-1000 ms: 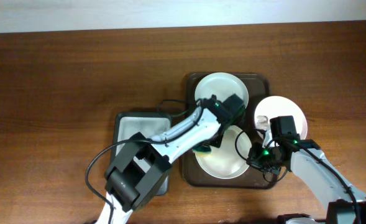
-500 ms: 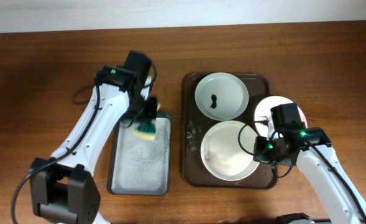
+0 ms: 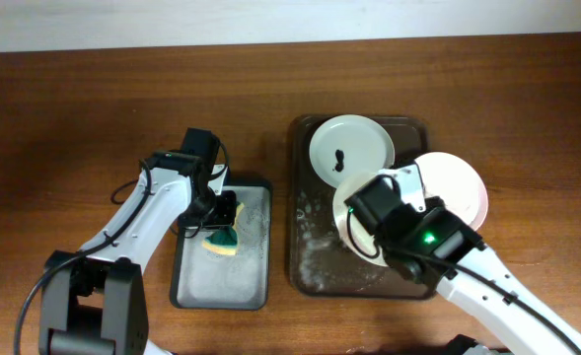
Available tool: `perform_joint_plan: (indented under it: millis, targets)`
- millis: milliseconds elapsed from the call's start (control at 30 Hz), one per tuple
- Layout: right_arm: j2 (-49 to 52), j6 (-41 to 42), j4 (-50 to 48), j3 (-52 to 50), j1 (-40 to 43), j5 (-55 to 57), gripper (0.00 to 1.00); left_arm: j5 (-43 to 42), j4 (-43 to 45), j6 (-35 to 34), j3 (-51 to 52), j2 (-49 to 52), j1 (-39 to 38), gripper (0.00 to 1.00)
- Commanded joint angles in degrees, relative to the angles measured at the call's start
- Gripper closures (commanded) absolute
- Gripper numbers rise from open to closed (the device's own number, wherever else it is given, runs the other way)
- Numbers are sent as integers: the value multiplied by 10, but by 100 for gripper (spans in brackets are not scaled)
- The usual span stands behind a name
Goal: Clean dirty plates on tray and stack at the side
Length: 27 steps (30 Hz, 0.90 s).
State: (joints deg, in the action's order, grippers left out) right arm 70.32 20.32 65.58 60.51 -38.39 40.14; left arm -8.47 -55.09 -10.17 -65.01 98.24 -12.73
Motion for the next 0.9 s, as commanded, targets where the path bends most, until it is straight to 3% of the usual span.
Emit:
perform_joint_plan:
  millis: [0, 67, 133, 233, 300, 333, 367, 867]
  targets:
    - [-6, -5, 1, 13, -60, 111, 96, -10, 2, 9, 2, -16, 2, 91]
    - [-6, -5, 5, 13, -93, 138, 96, -10, 2, 9, 2, -16, 2, 66]
    - [-6, -3, 9, 13, -118, 159, 96, -13, 3, 9, 0, -16, 2, 54]
    - [-6, -3, 13, 13, -142, 163, 96, -30, -6, 9, -20, -25, 2, 51]
    - [-6, -3, 14, 13, -155, 163, 96, -33, -5, 9, -28, -47, 2, 41]
    - [-6, -3, 13, 13, -157, 163, 96, -33, 1, 9, -28, -57, 2, 11]
    - [-6, -3, 14, 13, -157, 163, 96, -33, 4, 9, -28, -62, 2, 0]
    - [-6, -3, 13, 13, -157, 188, 96, -33, 6, 9, -28, -63, 2, 0]
